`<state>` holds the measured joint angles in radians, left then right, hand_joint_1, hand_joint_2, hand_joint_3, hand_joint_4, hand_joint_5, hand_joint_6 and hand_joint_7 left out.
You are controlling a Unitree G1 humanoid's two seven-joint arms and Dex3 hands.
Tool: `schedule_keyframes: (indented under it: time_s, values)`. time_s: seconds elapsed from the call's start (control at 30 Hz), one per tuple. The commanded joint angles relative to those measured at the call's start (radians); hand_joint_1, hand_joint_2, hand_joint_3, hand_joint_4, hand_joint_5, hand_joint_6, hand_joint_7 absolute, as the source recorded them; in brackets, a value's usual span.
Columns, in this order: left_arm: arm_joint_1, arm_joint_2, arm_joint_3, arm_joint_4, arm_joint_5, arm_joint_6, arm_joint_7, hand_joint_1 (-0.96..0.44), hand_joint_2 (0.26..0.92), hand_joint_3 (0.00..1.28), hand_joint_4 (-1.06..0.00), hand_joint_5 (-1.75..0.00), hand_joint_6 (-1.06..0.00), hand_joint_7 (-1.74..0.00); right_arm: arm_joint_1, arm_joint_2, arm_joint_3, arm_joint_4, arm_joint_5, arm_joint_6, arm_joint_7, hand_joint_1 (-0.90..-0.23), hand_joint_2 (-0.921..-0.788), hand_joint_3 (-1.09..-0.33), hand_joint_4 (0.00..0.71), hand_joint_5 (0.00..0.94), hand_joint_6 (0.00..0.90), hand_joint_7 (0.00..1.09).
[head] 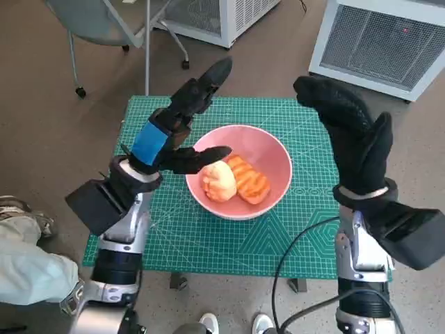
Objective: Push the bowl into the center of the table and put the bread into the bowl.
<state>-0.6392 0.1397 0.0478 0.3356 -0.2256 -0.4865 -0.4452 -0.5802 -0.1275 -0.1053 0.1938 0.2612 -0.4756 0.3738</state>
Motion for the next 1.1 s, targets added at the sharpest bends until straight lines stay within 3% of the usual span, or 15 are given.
schedule_keyframes:
  time_s: [0.03, 1.1]
  values:
    - [0.006, -0.018, 0.025, 0.019, -0.041, -0.024, -0.006, -0.6, 0.921, 0.37, -0.11, 0.0, -0.2, -0.06, -0.013, -0.013, -0.002, 0.028, -0.023, -0.003, -0.007, -0.685, -0.921, -0.77, 0.169, 0.0, -0.001, 0.48]
    - [0.004, -0.072, 0.041, 0.108, -0.027, -0.155, 0.005, -0.58, 0.921, 0.38, -0.05, 0.0, -0.16, -0.05, -0.08, -0.02, -0.007, 0.132, -0.043, -0.042, -0.012, -0.678, -0.921, -0.744, 0.163, 0.0, -0.001, 0.49]
